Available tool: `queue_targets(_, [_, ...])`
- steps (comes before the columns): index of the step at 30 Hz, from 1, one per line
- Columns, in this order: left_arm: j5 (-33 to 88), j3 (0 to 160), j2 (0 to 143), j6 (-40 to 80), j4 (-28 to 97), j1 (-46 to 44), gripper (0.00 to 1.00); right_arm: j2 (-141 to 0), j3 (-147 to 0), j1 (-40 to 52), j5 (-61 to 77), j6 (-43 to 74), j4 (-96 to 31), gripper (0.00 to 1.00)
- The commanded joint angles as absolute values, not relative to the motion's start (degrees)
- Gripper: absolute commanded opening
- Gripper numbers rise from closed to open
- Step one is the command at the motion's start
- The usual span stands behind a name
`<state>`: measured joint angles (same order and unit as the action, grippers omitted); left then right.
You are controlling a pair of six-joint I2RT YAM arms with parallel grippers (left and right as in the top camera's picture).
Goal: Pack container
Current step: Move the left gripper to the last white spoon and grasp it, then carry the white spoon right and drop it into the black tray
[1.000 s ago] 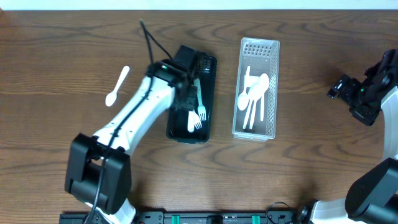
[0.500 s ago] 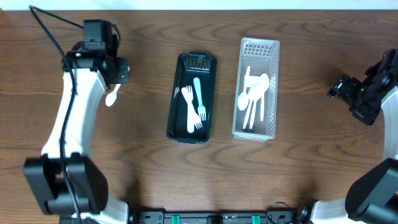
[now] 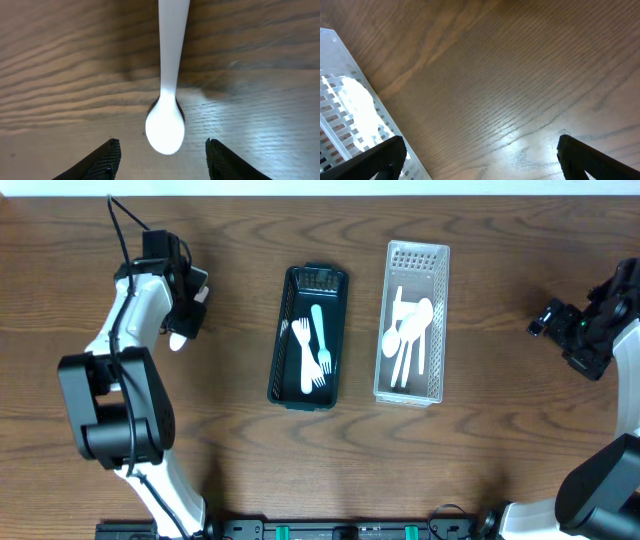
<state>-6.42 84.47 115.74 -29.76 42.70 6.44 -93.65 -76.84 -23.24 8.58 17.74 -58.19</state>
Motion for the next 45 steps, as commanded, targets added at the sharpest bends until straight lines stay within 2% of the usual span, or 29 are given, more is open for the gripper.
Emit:
queue_targets(1, [-6.7,84.5,118.3,-31.9,42.5,7.7,0.58,-94.0,-76.6,-23.6,7.9,17.1,-58.1,0.99])
queue_targets(5, [-6.2,84.5,120.0,-31.6,42.6,8.9,0.59,-94.0,-76.6,-23.6,7.9,17.1,-58.2,0.99])
queue_targets(14, [2.7,84.5,120.9,-28.0,41.9,11.8,0.59,-94.0,-76.6,-23.6,7.9,17.1,-58.8,0.99])
queue_targets(22, [3.3,84.5,124.7,-27.6,43.5,11.8,0.59,-94.0,-76.6,-23.6,7.9,17.1,-59.2,0.99])
queue_targets(24, [3.3,84.5,125.0,-27.6,43.6,11.8,0.58,-94.0,-76.6,-23.6,7.9,17.1,-59.4,0.99])
queue_targets(29, [3.2,84.5,125.0,-27.6,43.9,11.8,0.4,-94.0,-76.6,-23.6,7.9,17.1,-59.9,0.99])
queue_targets(39, [3.3,84.6,122.9,-25.8,47.1,11.8,0.33,-94.0,-76.6,-23.6,7.9,17.1,-60.5,0.99])
queue_targets(45, [3.3,84.6,111.8,-24.0,48.2,10.8,0.31,-94.0,-76.6,-23.6,7.9,17.1,-60.7,0.99])
